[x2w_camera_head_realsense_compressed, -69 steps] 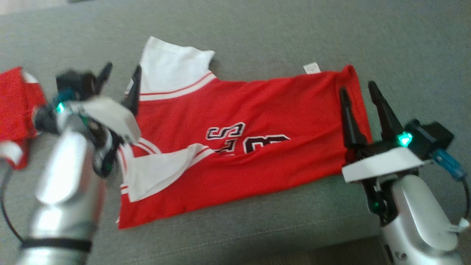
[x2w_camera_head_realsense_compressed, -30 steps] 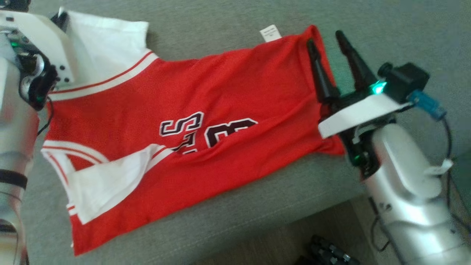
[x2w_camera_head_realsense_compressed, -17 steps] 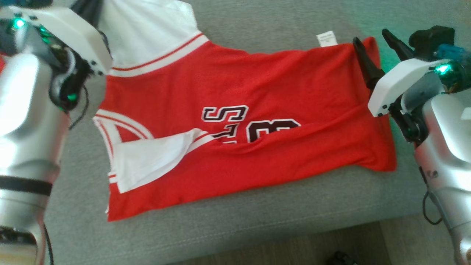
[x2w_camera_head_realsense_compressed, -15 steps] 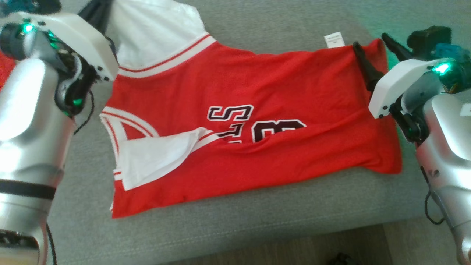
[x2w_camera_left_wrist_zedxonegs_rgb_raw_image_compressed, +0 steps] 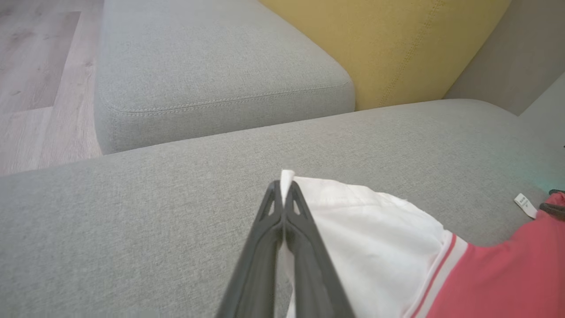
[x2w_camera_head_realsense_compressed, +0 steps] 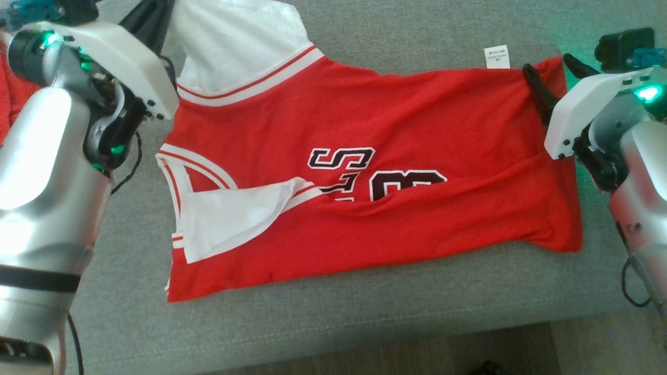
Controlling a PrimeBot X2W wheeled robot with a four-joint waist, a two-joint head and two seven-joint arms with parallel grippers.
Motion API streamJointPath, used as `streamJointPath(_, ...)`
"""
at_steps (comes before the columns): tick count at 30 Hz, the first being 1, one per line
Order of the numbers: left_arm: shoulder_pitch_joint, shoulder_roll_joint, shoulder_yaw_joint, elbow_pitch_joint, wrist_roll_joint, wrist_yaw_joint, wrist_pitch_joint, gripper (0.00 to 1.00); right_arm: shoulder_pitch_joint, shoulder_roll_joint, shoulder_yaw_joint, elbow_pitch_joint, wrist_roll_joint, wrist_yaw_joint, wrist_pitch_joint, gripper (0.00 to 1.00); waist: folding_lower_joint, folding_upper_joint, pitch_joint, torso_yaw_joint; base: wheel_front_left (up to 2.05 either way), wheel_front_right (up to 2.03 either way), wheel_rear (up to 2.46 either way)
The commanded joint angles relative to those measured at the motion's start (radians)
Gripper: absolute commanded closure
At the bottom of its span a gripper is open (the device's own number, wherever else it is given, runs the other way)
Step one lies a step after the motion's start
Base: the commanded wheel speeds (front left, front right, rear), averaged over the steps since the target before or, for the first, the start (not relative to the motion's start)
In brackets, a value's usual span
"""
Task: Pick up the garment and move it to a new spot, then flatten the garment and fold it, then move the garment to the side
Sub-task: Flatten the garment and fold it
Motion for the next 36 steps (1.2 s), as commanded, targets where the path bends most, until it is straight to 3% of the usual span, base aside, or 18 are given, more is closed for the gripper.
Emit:
streamJointPath(1,-0.018,0.051,0.037,-0.036,-0.011,0.009,0.004,1.00,0.002,-0.011,0.015,-0.002,0.009,0.007,0.002,0.00,0.0000,0.0000,-0.002,-0.002,0.00,0.00,0.00)
streamJointPath(4,-0.013,0.055,0.038,-0.042,-0.014,0.012,0.006,1.00,-0.003,-0.009,0.023,0.014,0.019,0.007,-0.002,0.00,0.0000,0.0000,-0.003,-0.004,0.00,0.00,0.00)
streamJointPath(5,-0.011,0.056,0.038,-0.044,-0.016,0.014,0.007,1.00,-0.004,-0.008,0.027,0.018,0.024,0.007,0.000,0.41,0.0000,0.0000,-0.004,-0.004,0.00,0.00,0.00)
streamJointPath(7,-0.009,0.055,0.039,-0.047,-0.019,0.019,0.006,1.00,-0.006,-0.005,0.034,0.019,0.041,0.007,0.004,1.00,0.0000,0.0000,-0.004,-0.005,0.00,0.00,0.00)
streamJointPath(22,-0.063,0.054,0.085,0.017,-0.033,0.063,-0.059,1.00,-0.078,-0.048,0.098,-0.053,0.204,0.007,-0.137,1.00,0.0000,0.0000,0.004,0.009,0.00,0.00,0.00)
streamJointPath(30,-0.157,0.032,0.089,0.104,-0.005,0.071,-0.146,1.00,-0.167,-0.034,0.107,0.032,0.214,0.007,-0.258,1.00,0.0000,0.0000,0.029,0.013,0.00,0.00,0.00)
streamJointPath(36,-0.176,0.000,0.060,0.175,0.004,0.043,-0.198,1.00,-0.184,-0.017,0.164,0.082,0.237,0.007,-0.304,1.00,0.0000,0.0000,0.030,0.023,0.00,0.00,0.00)
